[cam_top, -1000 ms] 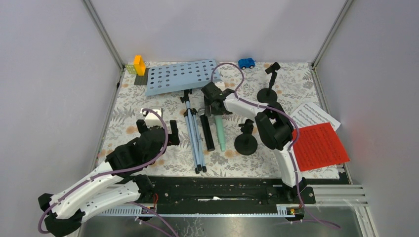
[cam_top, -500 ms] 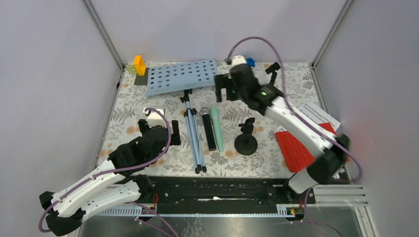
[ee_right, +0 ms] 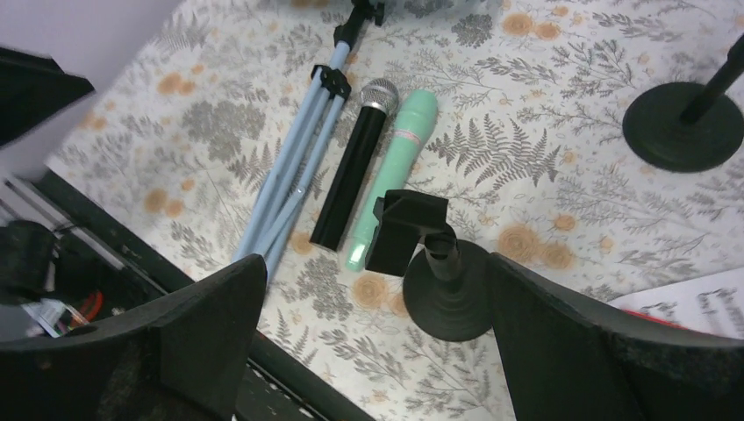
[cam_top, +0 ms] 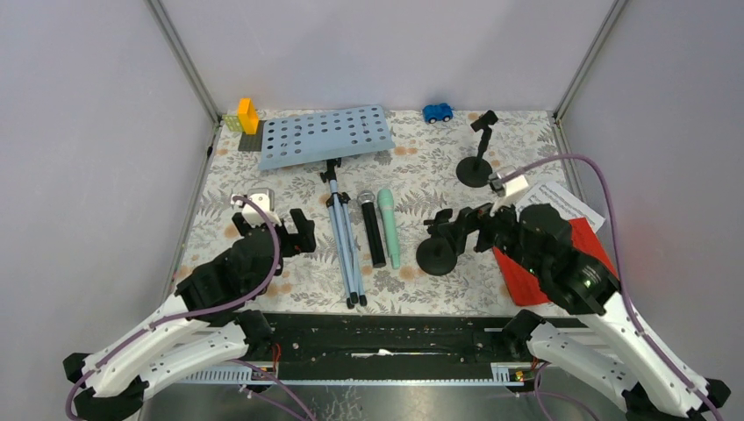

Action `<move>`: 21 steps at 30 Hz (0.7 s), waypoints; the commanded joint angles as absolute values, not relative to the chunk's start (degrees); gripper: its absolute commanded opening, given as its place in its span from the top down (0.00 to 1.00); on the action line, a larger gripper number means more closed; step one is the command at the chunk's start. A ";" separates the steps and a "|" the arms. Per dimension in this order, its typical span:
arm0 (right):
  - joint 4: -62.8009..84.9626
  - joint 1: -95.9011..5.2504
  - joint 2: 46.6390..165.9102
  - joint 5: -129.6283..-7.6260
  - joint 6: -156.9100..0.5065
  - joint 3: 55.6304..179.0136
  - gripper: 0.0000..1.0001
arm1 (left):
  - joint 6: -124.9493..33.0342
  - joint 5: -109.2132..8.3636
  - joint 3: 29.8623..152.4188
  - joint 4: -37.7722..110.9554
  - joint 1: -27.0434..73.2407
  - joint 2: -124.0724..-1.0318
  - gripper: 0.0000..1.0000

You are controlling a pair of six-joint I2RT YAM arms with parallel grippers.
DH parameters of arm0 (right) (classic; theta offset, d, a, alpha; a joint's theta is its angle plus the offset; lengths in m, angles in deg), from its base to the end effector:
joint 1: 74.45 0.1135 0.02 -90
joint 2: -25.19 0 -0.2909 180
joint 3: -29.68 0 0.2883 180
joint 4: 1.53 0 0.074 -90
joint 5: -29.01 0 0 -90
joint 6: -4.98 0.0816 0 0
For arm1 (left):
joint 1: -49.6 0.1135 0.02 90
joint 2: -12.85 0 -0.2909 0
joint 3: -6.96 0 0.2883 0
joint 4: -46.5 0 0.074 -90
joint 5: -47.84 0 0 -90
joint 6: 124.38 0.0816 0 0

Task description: Pack up the instrument practice props

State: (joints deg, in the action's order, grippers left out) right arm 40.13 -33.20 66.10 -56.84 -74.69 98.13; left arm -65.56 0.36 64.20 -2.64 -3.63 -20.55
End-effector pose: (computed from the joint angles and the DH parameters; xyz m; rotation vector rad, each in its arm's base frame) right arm 0.1591 0.1317 0.3994 -0.4436 1.8002 0.5681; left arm 0.1412 -0.0969 0.3328 -0.0934 1.8969 -0.2532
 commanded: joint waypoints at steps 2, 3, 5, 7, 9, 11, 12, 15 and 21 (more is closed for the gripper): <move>30.68 -33.32 61.34 -52.33 -57.73 90.33 0.00 | -65.41 1.61 64.02 -0.93 -3.54 -22.29 0.01; 28.14 -33.32 60.79 -52.73 -55.47 88.15 0.00 | -65.44 1.68 64.16 -1.28 -3.54 -22.62 0.01; 23.17 -33.31 60.28 -52.09 -52.00 84.40 0.03 | -65.41 1.97 64.33 -1.73 -3.56 -23.03 0.01; 21.03 -33.28 60.56 -49.04 -49.33 82.42 0.06 | -65.49 2.19 64.35 -2.04 -3.51 -22.97 0.01; 20.51 -33.30 61.06 -45.45 -47.52 81.52 0.08 | -65.46 2.22 64.32 -2.14 -3.52 -22.81 0.01; 19.32 -33.32 61.75 -43.72 -46.85 80.61 0.09 | -65.48 2.22 64.28 -2.44 -3.55 -22.59 0.01; 18.61 -33.32 61.95 -43.41 -46.41 80.17 0.09 | -65.52 2.28 64.17 -2.54 -3.51 -22.45 0.01; 16.37 -33.31 62.48 -42.90 -46.29 79.22 0.11 | -65.57 2.46 64.09 -2.58 -3.50 -22.28 0.01; 12.44 -33.32 64.49 -41.24 -45.99 77.54 0.29 | -65.53 2.31 64.16 -2.54 -3.56 -22.51 0.01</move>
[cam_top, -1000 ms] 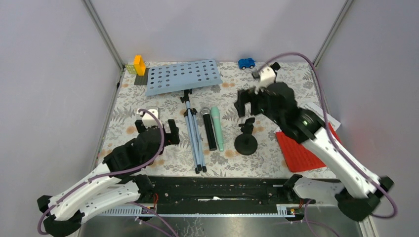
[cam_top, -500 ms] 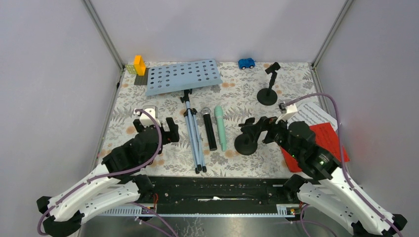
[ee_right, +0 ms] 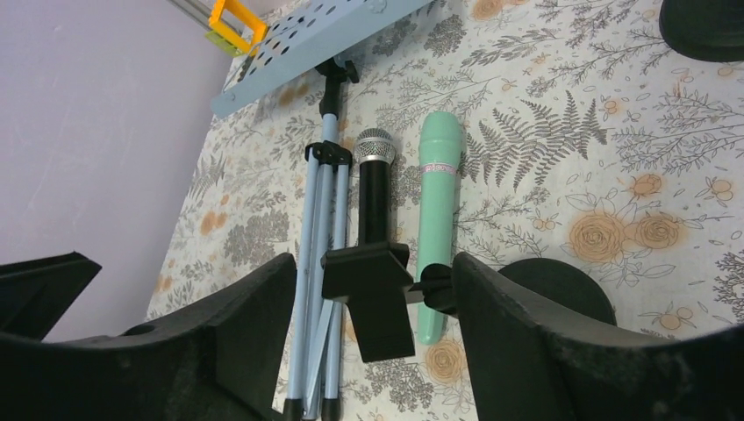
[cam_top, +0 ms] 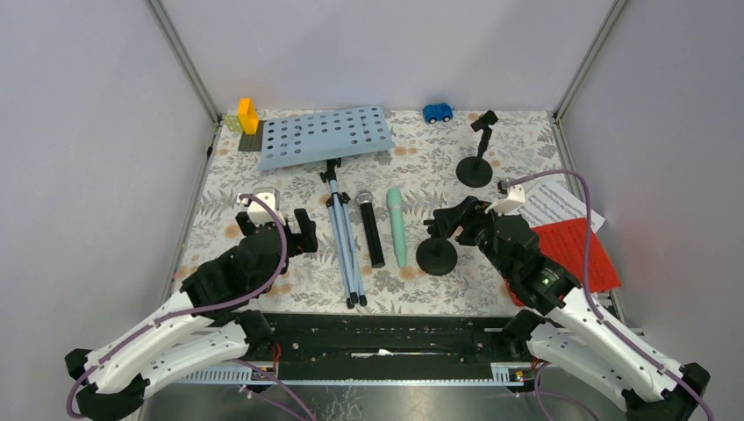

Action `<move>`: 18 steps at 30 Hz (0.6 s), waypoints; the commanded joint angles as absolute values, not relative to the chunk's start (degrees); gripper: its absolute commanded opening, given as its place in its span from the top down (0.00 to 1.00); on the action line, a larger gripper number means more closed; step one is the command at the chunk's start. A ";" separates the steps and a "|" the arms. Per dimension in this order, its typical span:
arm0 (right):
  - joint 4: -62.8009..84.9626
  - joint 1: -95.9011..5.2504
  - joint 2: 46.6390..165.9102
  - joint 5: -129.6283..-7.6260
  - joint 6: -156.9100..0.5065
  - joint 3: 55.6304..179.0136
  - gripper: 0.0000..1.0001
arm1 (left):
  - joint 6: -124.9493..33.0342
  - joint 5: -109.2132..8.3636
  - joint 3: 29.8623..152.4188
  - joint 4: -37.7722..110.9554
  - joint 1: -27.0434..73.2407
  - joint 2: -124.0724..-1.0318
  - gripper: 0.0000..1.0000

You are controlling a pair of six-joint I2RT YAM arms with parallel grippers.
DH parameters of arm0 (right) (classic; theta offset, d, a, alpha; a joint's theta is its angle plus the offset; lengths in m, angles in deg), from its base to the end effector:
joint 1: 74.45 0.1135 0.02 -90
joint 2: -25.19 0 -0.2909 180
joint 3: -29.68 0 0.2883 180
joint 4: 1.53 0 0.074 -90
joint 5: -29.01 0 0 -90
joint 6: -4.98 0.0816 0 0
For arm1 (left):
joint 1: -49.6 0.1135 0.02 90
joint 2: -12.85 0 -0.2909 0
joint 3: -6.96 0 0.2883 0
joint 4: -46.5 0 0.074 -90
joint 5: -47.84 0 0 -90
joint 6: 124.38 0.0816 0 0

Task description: Pack up the instrument practice props

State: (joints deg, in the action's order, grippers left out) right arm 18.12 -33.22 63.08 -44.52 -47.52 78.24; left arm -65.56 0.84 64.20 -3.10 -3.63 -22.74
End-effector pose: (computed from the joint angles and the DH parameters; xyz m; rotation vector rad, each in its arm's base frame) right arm 0.1838 0.1303 0.3218 0.1611 1.7752 0.7607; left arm 0.1460 -0.1025 0.3265 -0.0774 1.9248 -0.2104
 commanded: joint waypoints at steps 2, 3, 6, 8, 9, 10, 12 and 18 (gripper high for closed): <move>12.04 -33.31 65.58 -41.34 -46.08 77.57 0.35 | -65.50 2.22 64.21 -2.54 -3.49 -22.50 0.01; 11.83 -33.27 65.90 -41.38 -46.16 77.53 0.37 | -65.52 2.22 64.18 -2.54 -3.52 -22.44 0.01; 11.08 -33.32 66.81 -41.55 -46.58 77.49 0.42 | -65.48 2.22 64.21 -2.58 -3.51 -22.39 0.01; 10.05 -33.32 67.08 -41.61 -46.82 77.07 0.45 | -65.49 2.16 64.15 -2.60 -3.57 -22.38 0.01; 8.83 -33.32 67.16 -41.58 -46.92 76.82 0.48 | -65.45 2.21 64.21 -2.60 -3.53 -22.39 0.01; 8.22 -33.32 67.31 -41.44 -47.14 76.57 0.50 | -65.41 2.26 64.16 -2.60 -3.54 -22.38 0.01; 7.33 -33.31 67.55 -41.14 -47.54 76.24 0.55 | -65.62 2.79 64.35 -3.17 -3.56 -22.41 0.01; 5.49 -33.32 68.85 -35.81 -49.91 78.42 0.93 | -66.53 4.27 64.43 -4.05 -3.52 -22.59 0.01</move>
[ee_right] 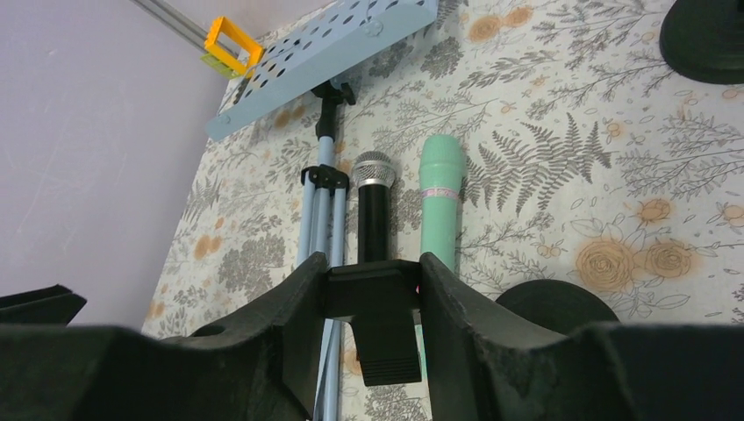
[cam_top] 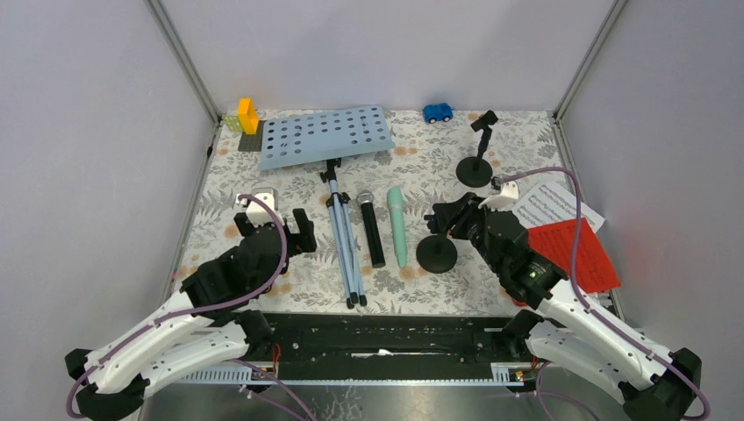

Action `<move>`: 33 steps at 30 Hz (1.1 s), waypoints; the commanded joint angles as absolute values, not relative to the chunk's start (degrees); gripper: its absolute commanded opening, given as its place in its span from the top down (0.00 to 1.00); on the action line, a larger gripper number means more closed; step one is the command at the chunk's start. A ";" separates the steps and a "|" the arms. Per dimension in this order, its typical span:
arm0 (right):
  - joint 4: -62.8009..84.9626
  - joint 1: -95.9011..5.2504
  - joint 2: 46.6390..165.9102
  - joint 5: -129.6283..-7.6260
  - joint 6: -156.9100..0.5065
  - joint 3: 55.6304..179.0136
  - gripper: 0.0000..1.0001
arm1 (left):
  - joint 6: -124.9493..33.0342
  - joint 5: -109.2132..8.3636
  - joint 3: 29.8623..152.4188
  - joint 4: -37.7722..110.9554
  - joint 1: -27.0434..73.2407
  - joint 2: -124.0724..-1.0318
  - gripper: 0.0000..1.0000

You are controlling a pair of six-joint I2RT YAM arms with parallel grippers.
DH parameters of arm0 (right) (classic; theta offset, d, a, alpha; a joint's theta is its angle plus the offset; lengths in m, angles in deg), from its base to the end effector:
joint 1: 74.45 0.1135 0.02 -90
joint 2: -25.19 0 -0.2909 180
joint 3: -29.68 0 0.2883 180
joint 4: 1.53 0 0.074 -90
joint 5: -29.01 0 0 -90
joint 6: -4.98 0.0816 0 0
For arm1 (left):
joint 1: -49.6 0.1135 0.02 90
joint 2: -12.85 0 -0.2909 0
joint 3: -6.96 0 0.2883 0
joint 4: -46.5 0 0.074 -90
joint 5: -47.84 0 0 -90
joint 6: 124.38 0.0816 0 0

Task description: Pack up the instrument practice props

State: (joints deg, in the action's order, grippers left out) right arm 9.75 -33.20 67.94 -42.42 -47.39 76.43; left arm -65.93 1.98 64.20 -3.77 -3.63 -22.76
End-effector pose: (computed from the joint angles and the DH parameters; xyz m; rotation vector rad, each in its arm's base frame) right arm 0.2007 0.1414 0.3119 0.1944 1.7380 0.7496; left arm 0.1460 -0.1004 0.3256 -0.0903 1.9243 -0.1883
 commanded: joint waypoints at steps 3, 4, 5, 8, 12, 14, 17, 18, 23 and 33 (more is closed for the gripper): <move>4.69 -33.31 71.92 -30.67 -53.97 82.96 1.00 | -66.43 3.98 64.55 -4.07 -3.50 -23.05 0.01; 4.61 -33.30 73.30 -29.38 -55.26 84.53 1.00 | -66.45 4.02 64.50 -4.03 -3.50 -23.21 0.01; 4.55 -33.32 74.72 -28.45 -56.16 86.21 1.00 | -66.46 4.17 64.57 -4.11 -3.53 -23.22 0.01; 2.88 -34.04 79.67 -27.11 -57.65 89.74 1.00 | -66.84 5.11 64.59 -4.65 -3.54 -22.74 0.01; -0.78 -37.12 86.89 -30.37 -57.65 94.07 1.00 | -66.94 5.38 64.50 -4.60 -3.53 -22.23 0.01; -2.81 -39.00 90.44 -31.77 -57.36 95.91 1.00 | -66.86 5.15 64.48 -4.60 -3.53 -22.43 0.01; -6.56 -42.95 96.59 -35.25 -55.46 98.47 1.00 | -66.81 4.90 64.50 -4.69 -3.54 -22.58 0.01; -7.37 -44.60 98.56 -36.89 -54.43 99.59 1.00 | -66.85 5.06 64.48 -4.63 -3.51 -22.64 0.01; -7.64 -50.82 110.20 -45.54 -50.54 109.31 1.00 | -67.15 5.45 64.47 -5.03 -3.52 -22.98 0.01; -10.35 -53.89 123.49 -49.98 -43.76 119.80 1.00 | -67.16 5.34 64.43 -5.00 -3.52 -23.49 0.01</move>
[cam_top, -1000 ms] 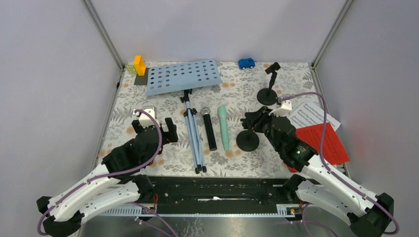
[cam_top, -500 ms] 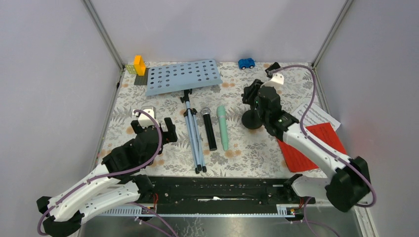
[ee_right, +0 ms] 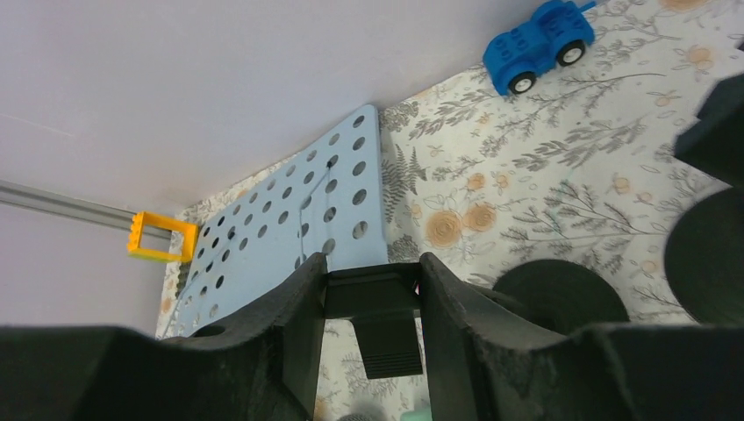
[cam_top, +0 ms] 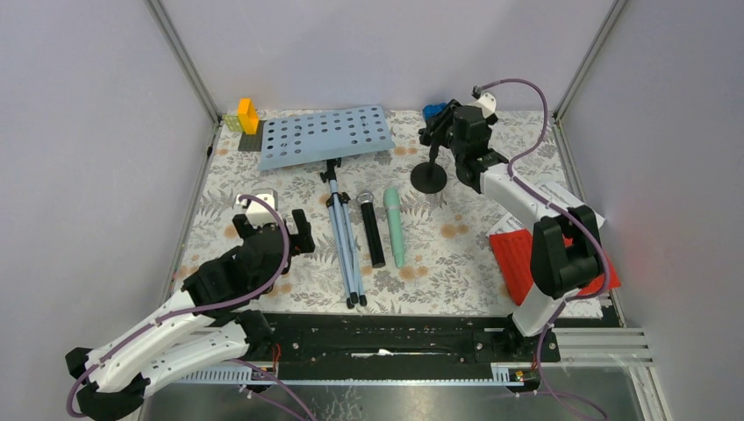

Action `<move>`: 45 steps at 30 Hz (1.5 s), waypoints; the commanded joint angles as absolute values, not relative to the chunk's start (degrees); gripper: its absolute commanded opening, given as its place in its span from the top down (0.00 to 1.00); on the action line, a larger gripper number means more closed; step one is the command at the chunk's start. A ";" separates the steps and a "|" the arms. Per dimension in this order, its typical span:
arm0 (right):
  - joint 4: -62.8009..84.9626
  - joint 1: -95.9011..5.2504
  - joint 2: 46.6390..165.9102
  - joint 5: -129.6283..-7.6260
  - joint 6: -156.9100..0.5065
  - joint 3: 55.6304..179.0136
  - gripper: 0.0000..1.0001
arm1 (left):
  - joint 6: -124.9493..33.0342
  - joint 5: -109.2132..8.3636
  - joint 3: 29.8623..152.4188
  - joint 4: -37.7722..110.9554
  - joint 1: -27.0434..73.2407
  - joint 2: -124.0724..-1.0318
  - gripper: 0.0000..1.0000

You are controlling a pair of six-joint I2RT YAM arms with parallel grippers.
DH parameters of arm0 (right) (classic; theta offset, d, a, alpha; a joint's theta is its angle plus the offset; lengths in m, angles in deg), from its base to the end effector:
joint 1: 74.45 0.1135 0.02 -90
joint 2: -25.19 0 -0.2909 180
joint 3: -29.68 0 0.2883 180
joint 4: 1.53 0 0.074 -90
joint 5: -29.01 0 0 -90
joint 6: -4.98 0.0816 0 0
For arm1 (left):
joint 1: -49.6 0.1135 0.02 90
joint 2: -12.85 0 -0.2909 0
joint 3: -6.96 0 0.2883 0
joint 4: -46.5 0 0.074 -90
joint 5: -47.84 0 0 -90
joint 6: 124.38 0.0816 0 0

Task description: Pack up the instrument practice props

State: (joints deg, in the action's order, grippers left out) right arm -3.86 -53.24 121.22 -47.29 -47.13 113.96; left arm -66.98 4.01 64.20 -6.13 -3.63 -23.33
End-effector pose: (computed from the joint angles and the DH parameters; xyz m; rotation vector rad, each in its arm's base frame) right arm 0.4582 0.1571 0.3190 0.4310 1.7088 0.5498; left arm 0.1462 -0.0973 0.3205 -0.1048 1.9412 -0.1298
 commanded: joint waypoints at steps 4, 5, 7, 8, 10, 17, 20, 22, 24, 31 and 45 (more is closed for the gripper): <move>-8.68 -53.89 126.13 -48.36 -45.46 121.53 1.00 | -67.08 5.17 64.42 -5.03 -3.49 -23.83 0.01; -8.47 -53.93 126.14 -47.55 -45.81 121.43 1.00 | -67.07 5.20 64.41 -5.06 -3.50 -23.86 0.01; -8.21 -53.89 126.05 -46.16 -46.70 121.32 1.00 | -67.03 5.21 64.41 -5.06 -3.42 -23.96 0.01; -8.09 -53.89 125.90 -45.57 -47.04 121.24 0.99 | -67.06 5.21 64.41 -5.06 -3.43 -23.96 0.01; -8.02 -53.93 125.88 -44.92 -47.74 121.27 0.88 | -67.07 5.08 64.46 -5.06 -3.42 -24.00 0.01; -7.08 -54.06 124.66 -48.16 -49.04 120.88 0.28 | -67.15 4.99 64.55 -5.02 -3.39 -24.38 0.01; -6.54 -54.06 122.66 -49.04 -50.36 120.24 0.17 | -67.15 4.79 64.54 -4.95 -3.15 -24.54 0.01; -5.88 -54.11 120.97 -49.61 -52.30 119.88 0.09 | -67.12 4.69 64.52 -4.97 -2.99 -24.60 0.01; -4.52 -54.06 118.75 -49.86 -53.86 119.51 0.01 | -67.13 4.60 64.50 -4.95 -2.89 -24.72 0.01; 2.74 -54.08 109.03 -50.40 -60.92 114.84 0.00 | -67.42 4.76 64.46 -4.87 -2.33 -24.58 0.01; 22.55 -54.06 76.17 -65.79 -70.68 91.00 0.00 | -65.49 2.80 64.56 -3.78 -1.84 -23.29 0.01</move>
